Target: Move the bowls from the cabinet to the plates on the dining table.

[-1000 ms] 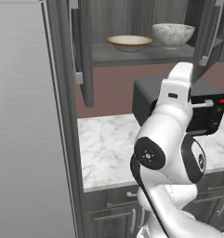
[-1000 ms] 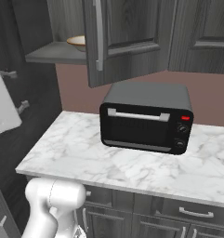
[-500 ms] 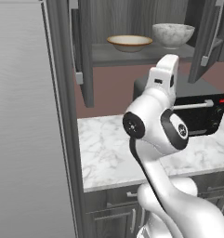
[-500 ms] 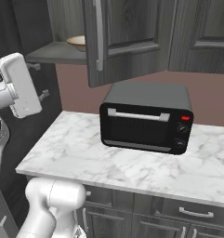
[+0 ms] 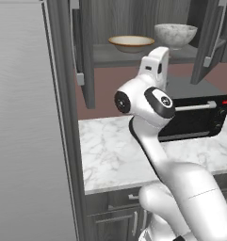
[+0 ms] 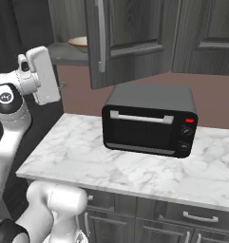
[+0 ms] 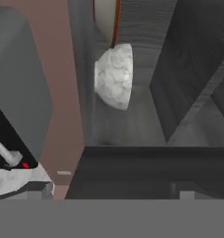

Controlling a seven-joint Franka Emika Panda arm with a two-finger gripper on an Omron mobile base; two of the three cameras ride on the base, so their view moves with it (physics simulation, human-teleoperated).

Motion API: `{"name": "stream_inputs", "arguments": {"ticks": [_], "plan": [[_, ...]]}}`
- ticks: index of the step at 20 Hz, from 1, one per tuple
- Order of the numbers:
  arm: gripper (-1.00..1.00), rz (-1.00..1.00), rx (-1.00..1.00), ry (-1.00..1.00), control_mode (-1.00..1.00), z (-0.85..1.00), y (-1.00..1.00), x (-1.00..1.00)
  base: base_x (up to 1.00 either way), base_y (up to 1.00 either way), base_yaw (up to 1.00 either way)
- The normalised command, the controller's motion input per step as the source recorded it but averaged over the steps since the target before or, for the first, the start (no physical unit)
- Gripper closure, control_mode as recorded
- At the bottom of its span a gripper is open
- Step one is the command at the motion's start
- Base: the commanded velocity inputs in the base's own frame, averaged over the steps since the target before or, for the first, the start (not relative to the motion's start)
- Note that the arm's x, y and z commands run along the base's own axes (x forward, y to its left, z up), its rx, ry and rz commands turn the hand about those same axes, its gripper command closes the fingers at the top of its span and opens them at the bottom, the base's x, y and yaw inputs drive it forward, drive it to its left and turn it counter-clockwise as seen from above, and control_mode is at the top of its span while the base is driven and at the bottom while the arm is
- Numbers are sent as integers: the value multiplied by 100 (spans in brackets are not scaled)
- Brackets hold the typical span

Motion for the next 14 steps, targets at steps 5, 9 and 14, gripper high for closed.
{"name": "stream_inputs", "arguments": {"ticks": [5, 9, 14], "plan": [[-100, -15, 9, 0, -100, 0, -16, 90, 0, 0, 0], [-100, -17, 5, 0, -100, 0, -9, 90, 0, 0, 0], [-100, -20, 0, 0, -100, 0, -21, 81, 0, 0, 0]]}}
